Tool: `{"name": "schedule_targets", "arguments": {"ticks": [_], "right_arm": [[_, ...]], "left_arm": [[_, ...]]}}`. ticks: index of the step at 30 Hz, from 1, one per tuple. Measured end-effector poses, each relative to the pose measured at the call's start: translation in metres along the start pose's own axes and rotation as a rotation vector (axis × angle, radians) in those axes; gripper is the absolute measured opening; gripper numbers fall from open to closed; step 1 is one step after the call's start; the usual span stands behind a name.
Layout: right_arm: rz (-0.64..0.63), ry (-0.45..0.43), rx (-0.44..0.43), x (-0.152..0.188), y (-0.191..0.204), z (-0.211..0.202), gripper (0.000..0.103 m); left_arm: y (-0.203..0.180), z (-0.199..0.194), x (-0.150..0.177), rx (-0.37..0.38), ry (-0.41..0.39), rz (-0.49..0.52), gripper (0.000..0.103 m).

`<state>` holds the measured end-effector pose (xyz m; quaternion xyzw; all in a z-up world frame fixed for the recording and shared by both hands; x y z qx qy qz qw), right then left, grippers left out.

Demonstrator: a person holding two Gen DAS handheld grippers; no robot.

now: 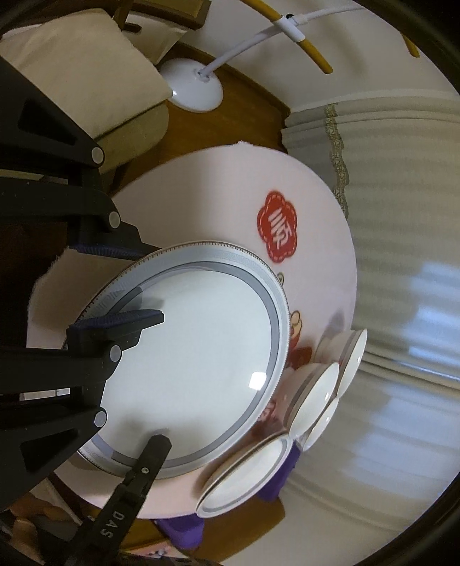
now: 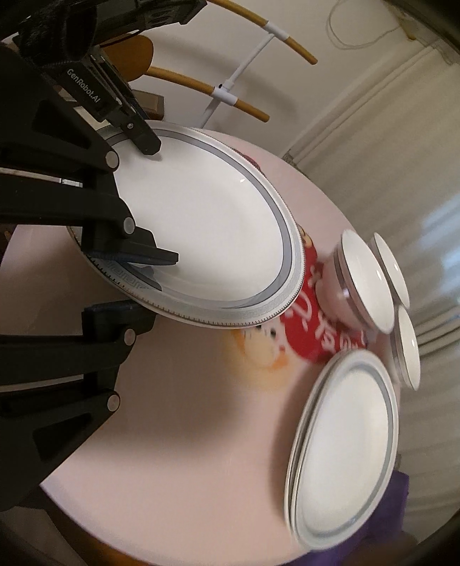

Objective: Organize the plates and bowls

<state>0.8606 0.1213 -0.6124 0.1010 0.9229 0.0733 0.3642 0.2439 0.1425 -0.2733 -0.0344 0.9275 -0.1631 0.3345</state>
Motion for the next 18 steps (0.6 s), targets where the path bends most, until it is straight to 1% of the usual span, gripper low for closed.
{"name": "schedule_targets", "arguments": {"ticks": [4,6,8,9,11,14,16,18], "right_arm": [[-0.009,-0.007,-0.041,-0.003,-0.004,0.000,0.019],[-0.016,-0.015,-0.049,-0.002,-0.006,-0.001,0.020],[-0.020,-0.030,-0.041,-0.002,-0.009,-0.002,0.020],[-0.021,-0.051,-0.015,-0.006,-0.013,-0.003,0.023],[-0.010,-0.071,-0.003,-0.011,-0.020,-0.004,0.026],[0.002,-0.056,-0.043,-0.021,-0.025,0.003,0.026],[-0.013,-0.049,-0.056,-0.025,-0.024,0.006,0.023],[-0.025,-0.047,-0.063,-0.028,-0.025,0.009,0.022]], "left_arm": [[-0.001,-0.004,0.002,-0.005,0.006,-0.007,0.025],[0.001,-0.003,-0.007,-0.015,0.008,-0.014,0.026],[0.003,-0.001,-0.013,-0.026,0.002,-0.019,0.026],[0.004,0.001,-0.016,-0.036,0.001,-0.017,0.026],[0.006,0.003,-0.019,-0.042,-0.001,-0.025,0.026],[0.006,0.014,-0.025,-0.051,0.001,-0.032,0.026],[0.007,0.018,-0.026,-0.055,0.006,-0.030,0.028],[0.008,0.020,-0.028,-0.054,0.006,-0.033,0.028]]}}
Point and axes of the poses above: each gripper's, at about its wrist camera, not at the fingertips, and z roughly the way its jaws point, y to its left, x to its underside, the point moved 8 cm from there along z, roughly the way its jaws point, and after that the axes turned 12 degrees about x, right-handed, at the moved point
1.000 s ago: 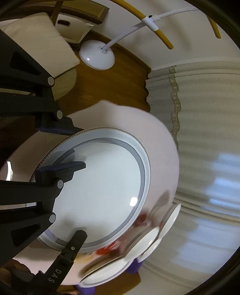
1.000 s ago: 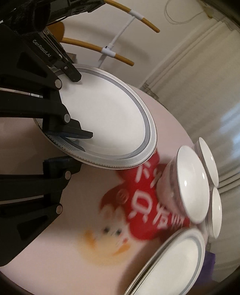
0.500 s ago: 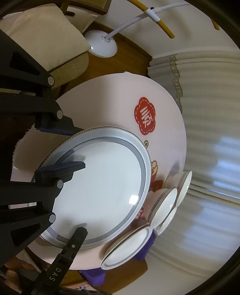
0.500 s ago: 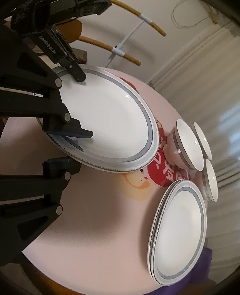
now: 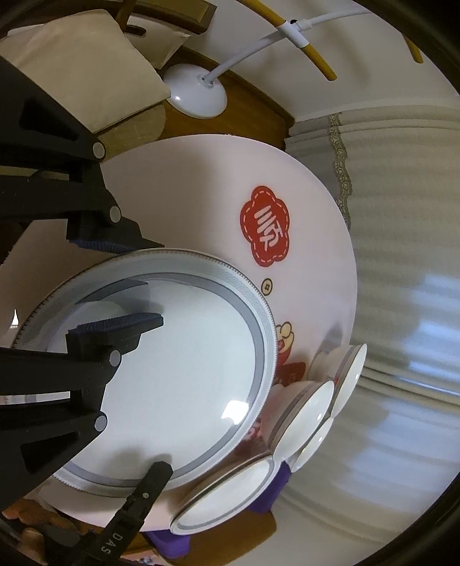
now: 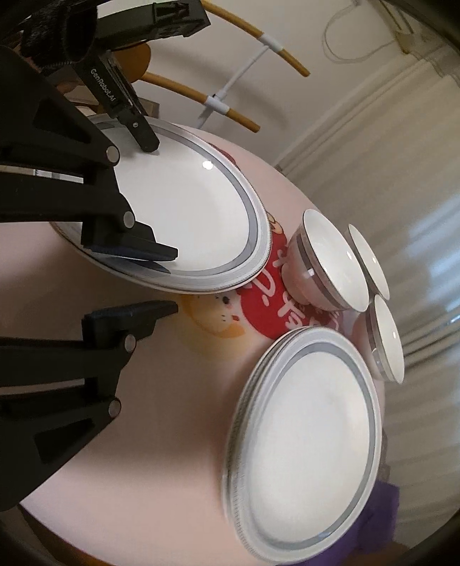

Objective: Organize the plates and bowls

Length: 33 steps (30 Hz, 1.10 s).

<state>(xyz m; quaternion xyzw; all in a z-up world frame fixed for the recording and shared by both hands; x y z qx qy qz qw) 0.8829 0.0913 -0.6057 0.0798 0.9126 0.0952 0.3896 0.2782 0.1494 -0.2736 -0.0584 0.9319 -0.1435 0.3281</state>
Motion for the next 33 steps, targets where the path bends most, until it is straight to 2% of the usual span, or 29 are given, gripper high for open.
{"name": "schedule_targets", "arguments": {"ticks": [2,3,10,16,25,33], "right_arm": [[-0.007,0.003,-0.008,-0.002,0.001,0.002,0.019],[-0.015,0.008,-0.018,-0.002,0.003,0.003,0.014],[-0.041,0.020,-0.006,-0.001,0.002,-0.002,0.014],[-0.039,0.017,0.002,-0.001,-0.011,-0.018,0.015],[-0.033,-0.024,-0.003,-0.006,-0.034,-0.059,0.015],[-0.012,-0.096,0.022,-0.035,-0.078,-0.095,0.015]], "left_arm": [[0.000,0.004,-0.004,0.000,-0.001,0.003,0.028],[-0.001,0.008,-0.007,-0.004,-0.004,0.009,0.028],[-0.004,0.007,-0.005,0.012,-0.011,0.010,0.025],[-0.023,-0.005,-0.001,0.014,-0.026,0.041,0.022],[-0.065,-0.032,0.004,0.044,-0.067,0.082,0.022],[-0.126,-0.032,-0.010,0.110,-0.100,0.120,0.021]]}}
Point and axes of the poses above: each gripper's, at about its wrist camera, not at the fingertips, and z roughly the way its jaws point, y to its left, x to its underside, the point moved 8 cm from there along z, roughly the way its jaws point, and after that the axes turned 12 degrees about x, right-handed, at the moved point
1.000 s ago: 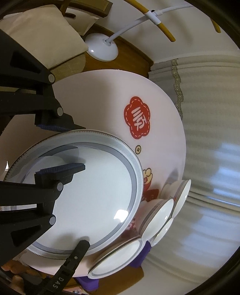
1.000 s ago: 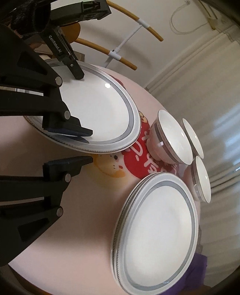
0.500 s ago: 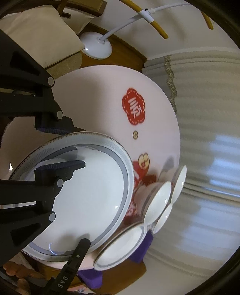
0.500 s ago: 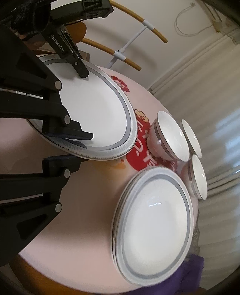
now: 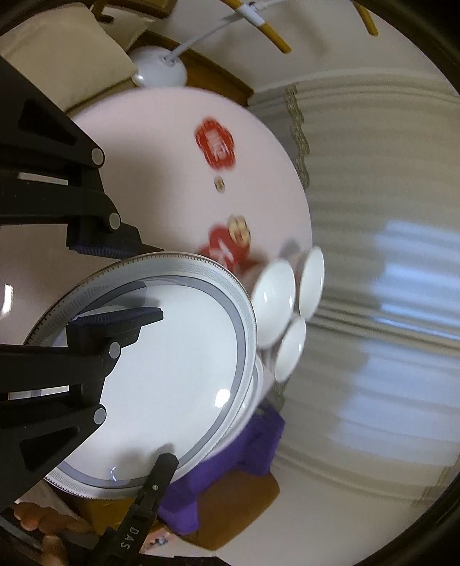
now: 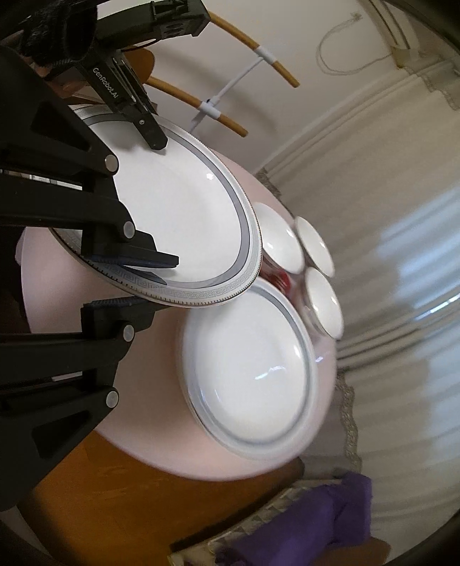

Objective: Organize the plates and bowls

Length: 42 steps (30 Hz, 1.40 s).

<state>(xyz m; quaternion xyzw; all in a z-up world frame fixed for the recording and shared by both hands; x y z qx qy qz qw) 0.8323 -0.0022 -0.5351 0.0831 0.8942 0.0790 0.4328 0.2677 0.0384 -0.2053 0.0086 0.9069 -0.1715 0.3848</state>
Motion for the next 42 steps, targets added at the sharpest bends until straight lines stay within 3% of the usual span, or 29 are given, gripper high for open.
{"name": "schedule_targets", "arguments": {"ticks": [12,20,36,42], "right_arm": [[0.058,-0.009,0.093,-0.046,-0.089,0.018,0.015],[0.057,-0.005,0.128,-0.065,-0.110,0.042,0.015],[0.061,-0.009,0.164,-0.070,-0.116,0.062,0.015],[0.074,-0.001,0.230,-0.069,-0.122,0.067,0.017]], "left_arm": [[-0.073,0.094,-0.033,0.077,0.059,0.060,0.021],[-0.078,0.146,-0.052,0.071,0.084,0.049,0.021],[-0.075,0.172,-0.051,0.049,0.083,0.033,0.022],[-0.079,0.176,-0.050,0.056,0.090,0.033,0.022]]}}
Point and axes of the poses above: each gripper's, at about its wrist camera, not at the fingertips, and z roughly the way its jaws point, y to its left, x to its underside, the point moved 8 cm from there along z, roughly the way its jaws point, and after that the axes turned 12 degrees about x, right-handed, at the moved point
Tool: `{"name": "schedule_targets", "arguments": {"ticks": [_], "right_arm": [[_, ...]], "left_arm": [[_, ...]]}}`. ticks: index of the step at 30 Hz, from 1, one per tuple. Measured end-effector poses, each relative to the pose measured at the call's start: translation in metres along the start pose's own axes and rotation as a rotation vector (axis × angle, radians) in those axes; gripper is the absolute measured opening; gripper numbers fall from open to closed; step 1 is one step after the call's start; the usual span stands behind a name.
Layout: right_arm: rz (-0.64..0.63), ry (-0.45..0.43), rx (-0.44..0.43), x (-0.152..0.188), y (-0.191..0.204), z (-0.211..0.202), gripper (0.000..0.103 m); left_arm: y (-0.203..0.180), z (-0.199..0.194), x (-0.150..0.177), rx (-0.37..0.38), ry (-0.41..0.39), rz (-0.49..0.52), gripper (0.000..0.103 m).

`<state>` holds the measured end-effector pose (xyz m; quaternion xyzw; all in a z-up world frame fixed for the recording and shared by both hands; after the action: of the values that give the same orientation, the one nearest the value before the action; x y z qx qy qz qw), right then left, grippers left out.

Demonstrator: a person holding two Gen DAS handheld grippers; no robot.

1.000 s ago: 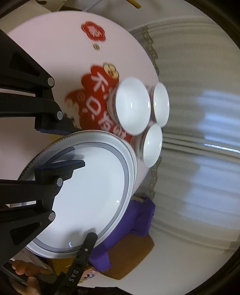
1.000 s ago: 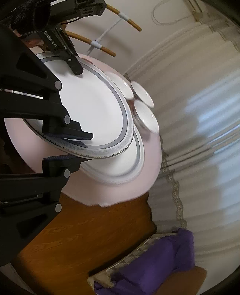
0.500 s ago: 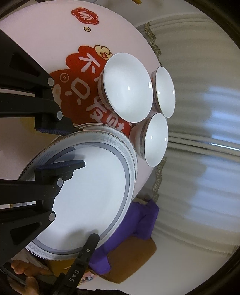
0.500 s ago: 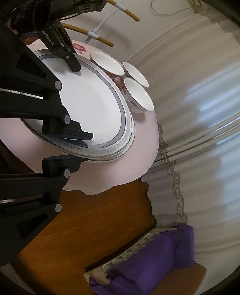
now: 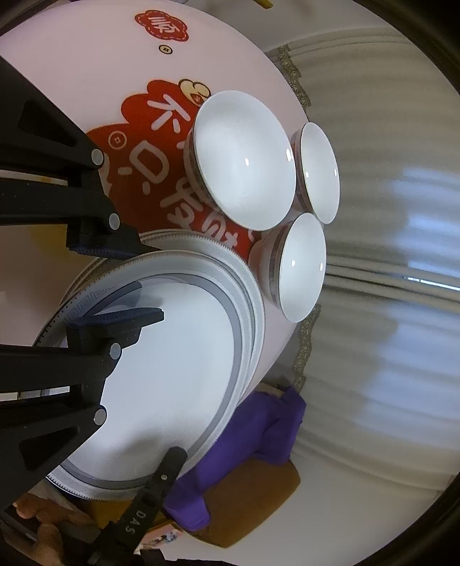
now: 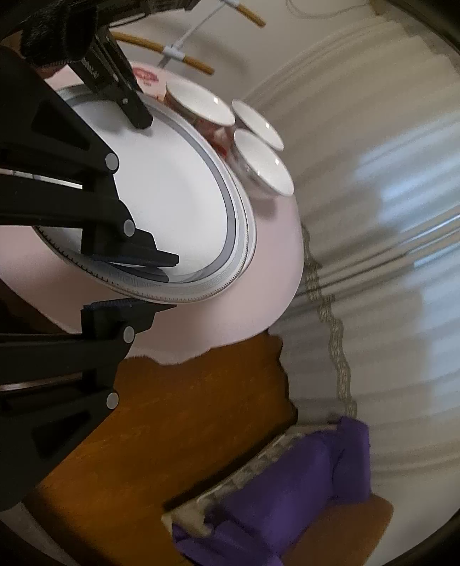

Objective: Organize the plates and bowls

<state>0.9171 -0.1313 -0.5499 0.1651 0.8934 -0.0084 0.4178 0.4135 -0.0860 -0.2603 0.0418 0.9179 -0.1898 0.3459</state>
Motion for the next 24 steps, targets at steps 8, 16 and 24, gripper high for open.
{"name": "schedule_targets", "arguments": {"ticks": [8,16,24], "right_arm": [[0.012,0.004,0.007,0.002,-0.002,0.004,0.018],[0.021,0.004,0.011,0.002,0.002,0.012,0.020],[0.011,-0.013,0.010,0.002,0.002,0.019,0.024]], "left_arm": [[0.001,0.001,-0.002,-0.004,-0.007,-0.005,0.022],[0.002,-0.001,-0.001,-0.036,-0.015,0.029,0.022],[0.001,-0.006,0.002,-0.067,-0.022,0.064,0.023]]}}
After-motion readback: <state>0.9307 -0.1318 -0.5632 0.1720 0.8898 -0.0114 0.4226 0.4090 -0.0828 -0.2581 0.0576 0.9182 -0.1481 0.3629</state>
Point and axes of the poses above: each gripper's, at about its wrist camera, not at the fingertips, and z roughly the way its jaws point, y to its left, x to its underside, the point moved 8 cm from there along z, roughly the way its jaws point, and after that the axes turned 12 degrees about x, right-handed, at the moved point
